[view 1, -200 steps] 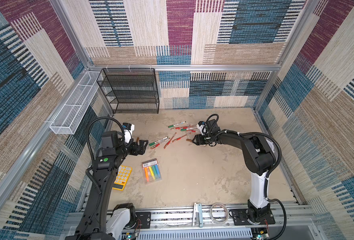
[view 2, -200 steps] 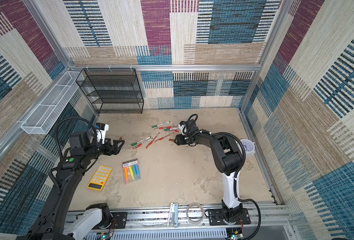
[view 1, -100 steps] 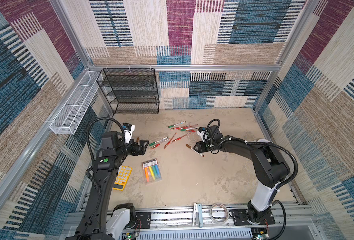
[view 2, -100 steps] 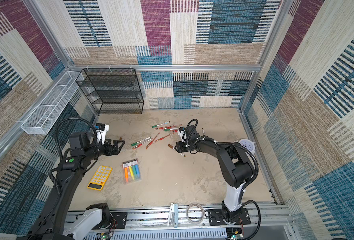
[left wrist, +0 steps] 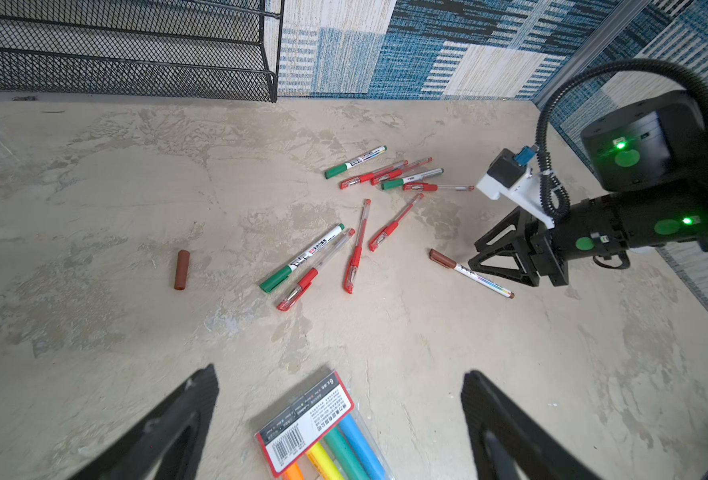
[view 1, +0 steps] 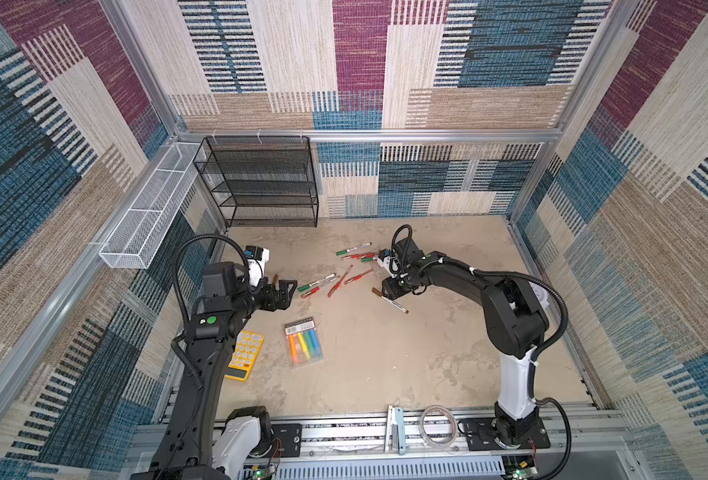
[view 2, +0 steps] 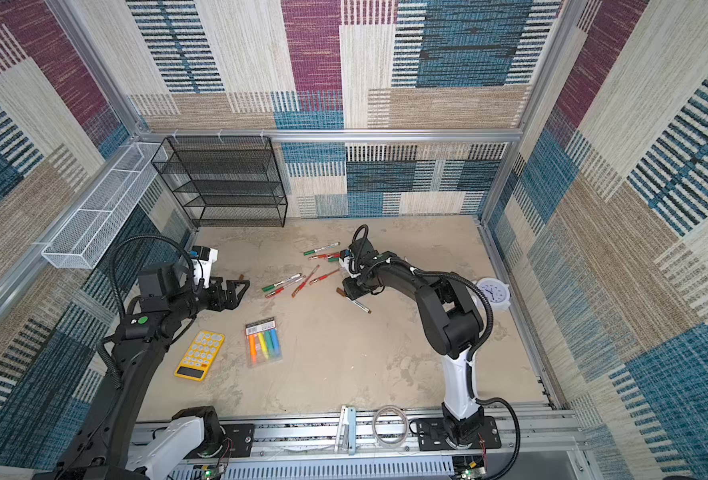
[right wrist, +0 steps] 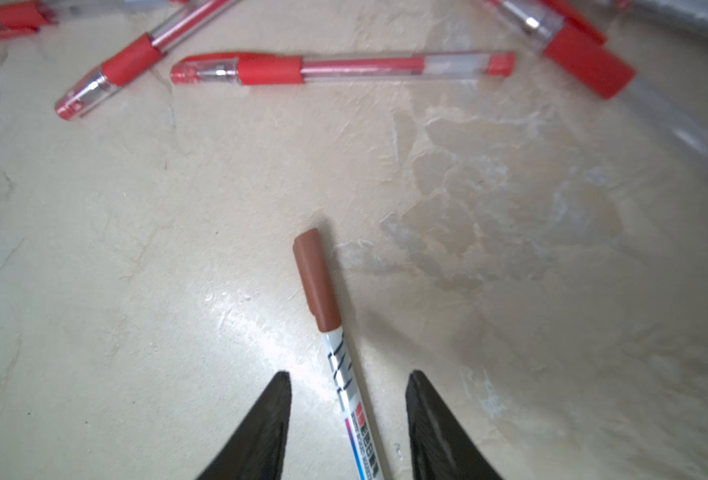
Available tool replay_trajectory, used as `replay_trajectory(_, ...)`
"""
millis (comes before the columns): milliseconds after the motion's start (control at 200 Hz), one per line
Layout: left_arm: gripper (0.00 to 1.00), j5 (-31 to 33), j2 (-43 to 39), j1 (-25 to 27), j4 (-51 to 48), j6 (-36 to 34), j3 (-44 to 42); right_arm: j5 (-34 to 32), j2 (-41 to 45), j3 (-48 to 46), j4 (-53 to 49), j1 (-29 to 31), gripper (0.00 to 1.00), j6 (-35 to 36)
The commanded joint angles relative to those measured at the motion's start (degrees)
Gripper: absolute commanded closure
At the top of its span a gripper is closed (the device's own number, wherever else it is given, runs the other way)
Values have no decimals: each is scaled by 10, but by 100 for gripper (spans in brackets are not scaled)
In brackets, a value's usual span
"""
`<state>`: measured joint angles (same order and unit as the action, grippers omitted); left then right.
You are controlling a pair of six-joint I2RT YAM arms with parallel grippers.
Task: Open the pen caps
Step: 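Grasp a second brown-capped marker with the right gripper, then lift the marker with the right gripper toward the left gripper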
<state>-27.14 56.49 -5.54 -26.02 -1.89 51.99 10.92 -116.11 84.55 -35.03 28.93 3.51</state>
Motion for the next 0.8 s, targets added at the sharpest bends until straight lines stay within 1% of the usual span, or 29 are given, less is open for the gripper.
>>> replay_trajectory(0,5,2,3,-1,8,2,5,-29,-19,21,-59,5,53,35)
replay_trajectory(120,5,-3,3,-2,8,1,2,-25,-36,33,-69,10,54,49)
replay_trajectory(321,5,-2,1,-3,11,1,2,-25,-45,26,-62,14,63,53)
replay_trajectory(371,5,-2,2,-3,8,-1,2,-27,-50,27,-64,14,67,51)
replay_trajectory(431,5,2,4,-5,7,0,4,-26,-55,28,-70,14,76,50)
replay_trajectory(556,5,-4,1,-5,11,2,1,-16,-48,8,-54,16,87,53)
replay_trajectory(686,5,-5,5,-6,7,2,5,-15,-36,-1,-51,16,93,42)
replay_trajectory(741,6,-9,3,-6,12,5,4,-5,-20,-14,-34,16,94,37)
replay_trajectory(796,8,-20,0,-6,12,6,5,8,-4,-22,-17,16,95,27)
